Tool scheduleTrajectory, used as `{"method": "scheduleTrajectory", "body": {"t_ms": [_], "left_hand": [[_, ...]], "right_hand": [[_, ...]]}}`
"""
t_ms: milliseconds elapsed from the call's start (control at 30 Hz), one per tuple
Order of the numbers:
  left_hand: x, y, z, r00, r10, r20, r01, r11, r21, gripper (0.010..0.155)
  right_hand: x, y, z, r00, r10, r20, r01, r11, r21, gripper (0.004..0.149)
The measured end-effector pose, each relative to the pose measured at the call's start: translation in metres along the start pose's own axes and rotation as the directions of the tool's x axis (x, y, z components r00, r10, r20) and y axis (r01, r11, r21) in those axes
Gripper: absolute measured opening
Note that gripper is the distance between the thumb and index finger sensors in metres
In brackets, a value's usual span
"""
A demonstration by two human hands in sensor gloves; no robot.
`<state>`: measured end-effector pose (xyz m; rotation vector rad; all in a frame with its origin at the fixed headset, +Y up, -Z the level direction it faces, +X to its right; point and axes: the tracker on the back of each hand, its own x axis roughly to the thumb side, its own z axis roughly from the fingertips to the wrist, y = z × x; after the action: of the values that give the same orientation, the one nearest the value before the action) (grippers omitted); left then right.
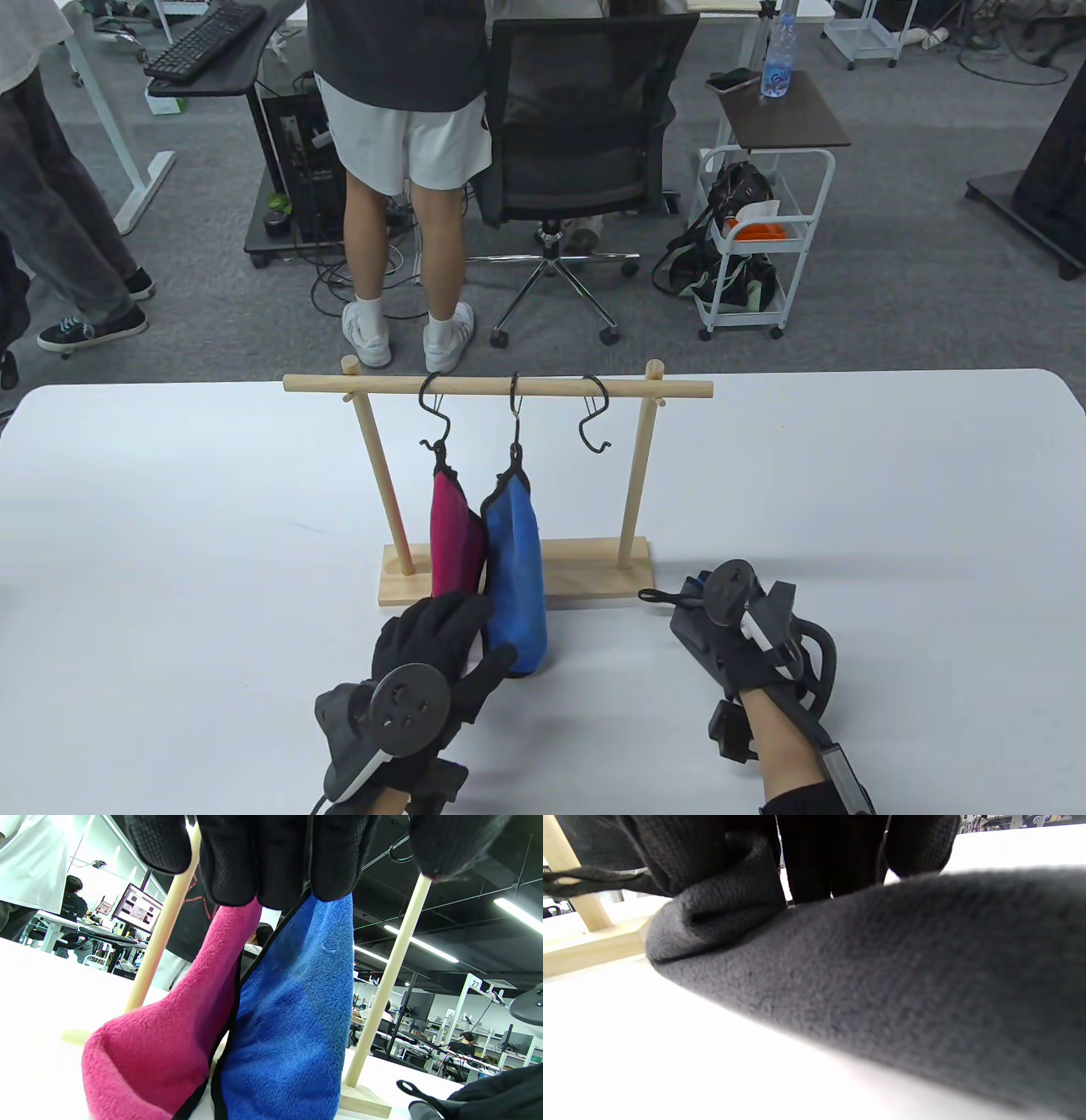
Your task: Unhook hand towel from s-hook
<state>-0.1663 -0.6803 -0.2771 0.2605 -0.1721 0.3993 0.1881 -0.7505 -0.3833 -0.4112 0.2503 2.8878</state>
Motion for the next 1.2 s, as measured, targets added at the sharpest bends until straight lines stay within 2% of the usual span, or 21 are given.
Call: {"method": "scheduleTrajectory", "body": {"t_ms": [267, 533, 867, 1200], "left_hand": [[-0.001, 0.0, 0.0, 1.0, 0.0, 0.0, 0.0, 1.0, 0.0, 0.064], [-0.002, 0.001, 0.0, 1.0, 0.005, -0.004, -0.005, 1.0, 0.005, 0.065], [-0.003, 0.001, 0.0, 1.0, 0.01, -0.013, -0.01, 1.0, 0.007, 0.065], [-0.005, 0.003, 0.0, 1.0, 0.014, -0.027, -0.014, 1.0, 0.004, 0.065]], "right_hand": [[0.009, -0.019, 0.01, 0.998, -0.029, 0.053, 0.032, 0.997, -0.065, 0.058], [0.027, -0.045, 0.03, 0.986, -0.054, 0.155, 0.08, 0.983, -0.162, 0.059], [0.062, -0.083, 0.062, 0.948, -0.099, 0.301, 0.18, 0.951, -0.253, 0.059], [0.101, -0.105, 0.08, 0.899, -0.119, 0.422, 0.252, 0.927, -0.277, 0.06]]}}
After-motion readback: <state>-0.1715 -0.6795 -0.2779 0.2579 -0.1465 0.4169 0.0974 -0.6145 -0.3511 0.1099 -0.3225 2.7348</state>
